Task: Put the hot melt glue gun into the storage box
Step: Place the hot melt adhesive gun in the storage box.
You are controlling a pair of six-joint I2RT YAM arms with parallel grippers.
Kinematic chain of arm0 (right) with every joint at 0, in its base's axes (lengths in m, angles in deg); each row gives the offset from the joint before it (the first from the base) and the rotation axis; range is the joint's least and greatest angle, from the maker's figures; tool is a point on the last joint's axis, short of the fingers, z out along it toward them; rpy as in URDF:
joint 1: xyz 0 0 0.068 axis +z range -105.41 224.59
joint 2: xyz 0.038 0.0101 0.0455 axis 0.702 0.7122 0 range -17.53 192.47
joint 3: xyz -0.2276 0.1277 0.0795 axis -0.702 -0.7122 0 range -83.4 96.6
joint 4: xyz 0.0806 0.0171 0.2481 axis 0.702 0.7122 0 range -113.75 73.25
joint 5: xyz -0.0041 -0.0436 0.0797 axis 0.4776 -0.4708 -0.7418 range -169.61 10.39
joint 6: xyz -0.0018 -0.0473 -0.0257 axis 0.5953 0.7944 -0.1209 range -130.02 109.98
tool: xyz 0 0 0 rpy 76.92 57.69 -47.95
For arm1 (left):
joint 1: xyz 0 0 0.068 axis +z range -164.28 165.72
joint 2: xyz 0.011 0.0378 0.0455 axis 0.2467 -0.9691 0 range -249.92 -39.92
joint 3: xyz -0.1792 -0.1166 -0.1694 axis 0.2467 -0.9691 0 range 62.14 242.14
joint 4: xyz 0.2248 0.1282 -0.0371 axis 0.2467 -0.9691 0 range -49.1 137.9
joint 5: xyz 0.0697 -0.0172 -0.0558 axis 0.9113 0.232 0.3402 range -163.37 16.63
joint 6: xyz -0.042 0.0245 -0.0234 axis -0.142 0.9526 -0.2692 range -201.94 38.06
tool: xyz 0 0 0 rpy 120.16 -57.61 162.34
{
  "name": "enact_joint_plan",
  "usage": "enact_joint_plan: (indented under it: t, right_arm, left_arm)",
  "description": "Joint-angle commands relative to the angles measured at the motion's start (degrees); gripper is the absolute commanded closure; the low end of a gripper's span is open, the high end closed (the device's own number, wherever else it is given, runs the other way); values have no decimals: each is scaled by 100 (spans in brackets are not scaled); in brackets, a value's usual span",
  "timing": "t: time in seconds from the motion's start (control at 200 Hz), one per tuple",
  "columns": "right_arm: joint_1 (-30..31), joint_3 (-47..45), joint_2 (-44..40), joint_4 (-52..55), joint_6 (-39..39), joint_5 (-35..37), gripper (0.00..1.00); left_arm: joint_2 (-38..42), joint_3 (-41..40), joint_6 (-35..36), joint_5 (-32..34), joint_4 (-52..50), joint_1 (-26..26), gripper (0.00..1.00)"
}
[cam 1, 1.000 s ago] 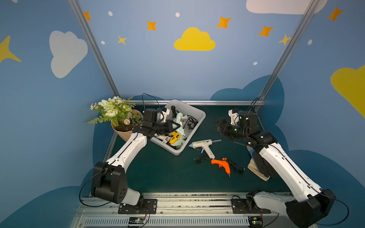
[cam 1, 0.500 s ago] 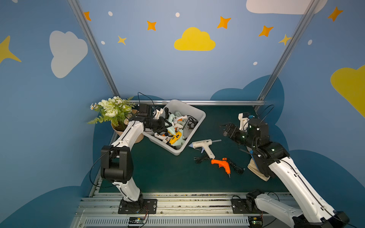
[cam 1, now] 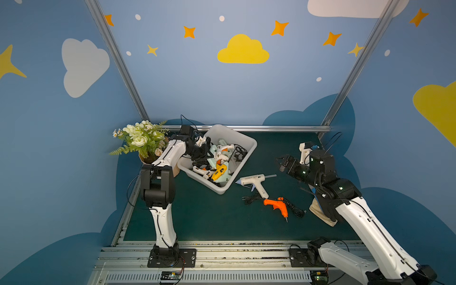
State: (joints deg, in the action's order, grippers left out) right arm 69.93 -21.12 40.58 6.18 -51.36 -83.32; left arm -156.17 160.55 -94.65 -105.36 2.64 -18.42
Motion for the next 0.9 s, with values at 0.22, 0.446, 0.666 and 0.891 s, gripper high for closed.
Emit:
enact_joint_plan:
  t: [0.22,0.446,0.666,0.891]
  right_arm:
    - [28,-386,697,926,394,-31,19]
    - [24,-901,833,1346,78,-31,28]
    - [21,-1393,765,1717,-70,-217,36]
    - [23,-1986,518,2020,-187,-247,39]
  left_arm:
    - [161,126,-45,818,-343,-43,43]
    - [691,8,-171,2367,-584,-203,36]
    - [1572,-436,-439,3392,-369,-501,17]
    - [2420,-1045,-633,3484,87,-1038,0]
